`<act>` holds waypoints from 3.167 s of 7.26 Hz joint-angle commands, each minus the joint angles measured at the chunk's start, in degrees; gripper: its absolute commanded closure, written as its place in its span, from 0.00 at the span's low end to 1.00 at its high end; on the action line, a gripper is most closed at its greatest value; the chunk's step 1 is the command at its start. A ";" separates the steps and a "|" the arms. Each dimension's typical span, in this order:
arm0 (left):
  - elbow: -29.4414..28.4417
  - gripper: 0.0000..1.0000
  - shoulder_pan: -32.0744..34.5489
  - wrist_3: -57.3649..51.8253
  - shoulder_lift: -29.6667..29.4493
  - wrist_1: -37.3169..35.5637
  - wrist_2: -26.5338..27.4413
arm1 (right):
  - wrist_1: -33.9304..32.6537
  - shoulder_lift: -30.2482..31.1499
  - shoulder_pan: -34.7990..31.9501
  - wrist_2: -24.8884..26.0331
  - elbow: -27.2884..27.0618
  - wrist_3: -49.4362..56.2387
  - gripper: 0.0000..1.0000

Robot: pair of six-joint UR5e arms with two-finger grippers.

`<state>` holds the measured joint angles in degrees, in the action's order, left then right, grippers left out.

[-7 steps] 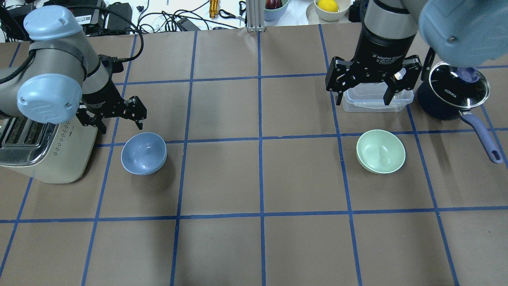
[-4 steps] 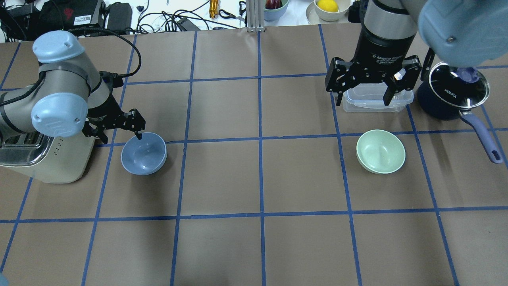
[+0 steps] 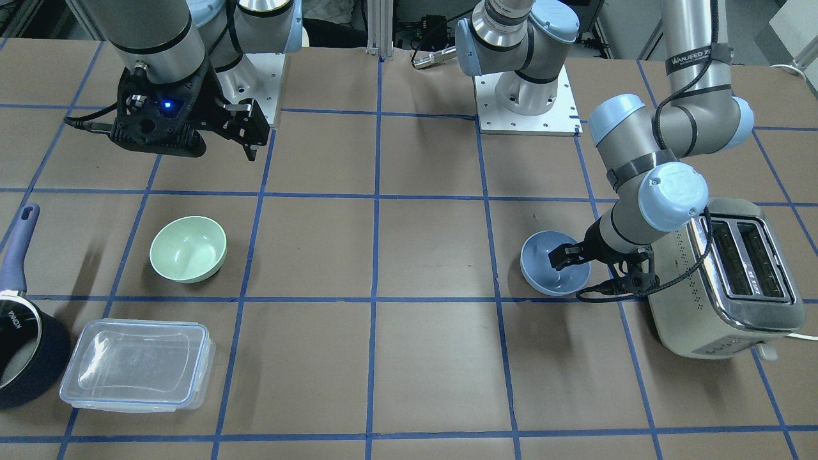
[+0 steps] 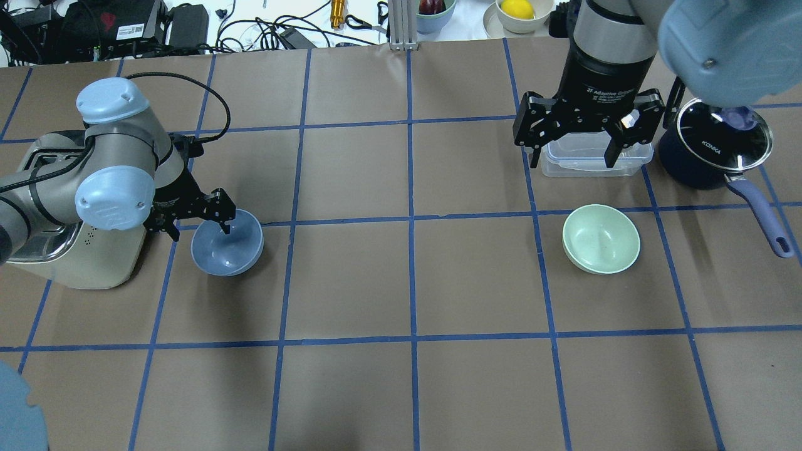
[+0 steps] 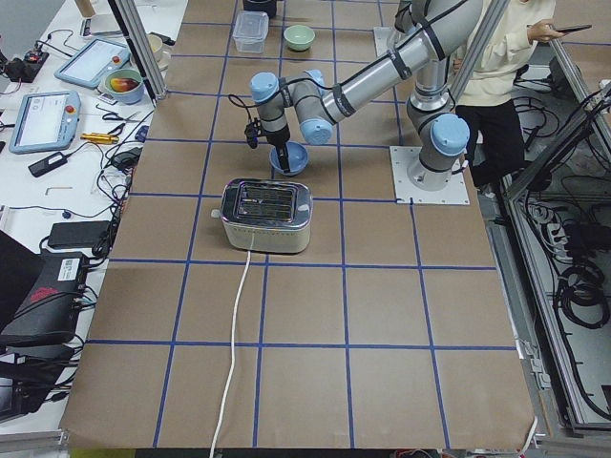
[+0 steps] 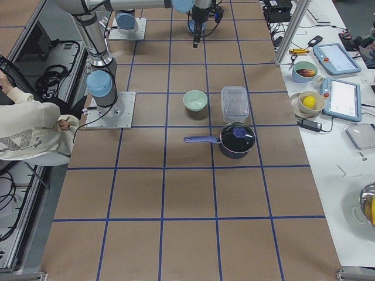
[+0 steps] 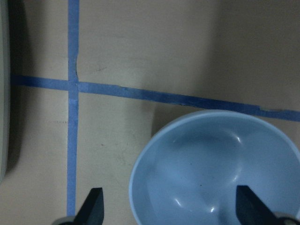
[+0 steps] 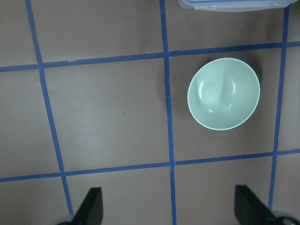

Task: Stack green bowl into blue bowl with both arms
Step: 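Grip the blue bowl rim and slide it toward the table center, then release the blue bowl and raise the left gripper away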

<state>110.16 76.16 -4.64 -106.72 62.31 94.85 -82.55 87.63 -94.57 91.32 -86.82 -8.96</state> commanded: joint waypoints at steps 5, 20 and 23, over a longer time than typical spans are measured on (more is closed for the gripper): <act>-0.65 1.00 -0.13 0.77 -2.01 -1.40 2.16 | -0.33 0.00 0.00 0.00 0.25 0.44 0.00; -12.08 1.00 27.82 31.00 -8.77 -0.96 -15.13 | 0.20 -0.27 4.83 2.64 0.34 7.47 0.00; -12.60 0.13 27.82 30.21 -8.77 -1.14 -14.52 | 0.02 -0.27 4.83 2.64 0.16 7.38 0.00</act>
<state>97.90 103.97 25.88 -115.58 61.25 80.13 -82.41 87.36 -89.74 93.96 -86.57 -1.57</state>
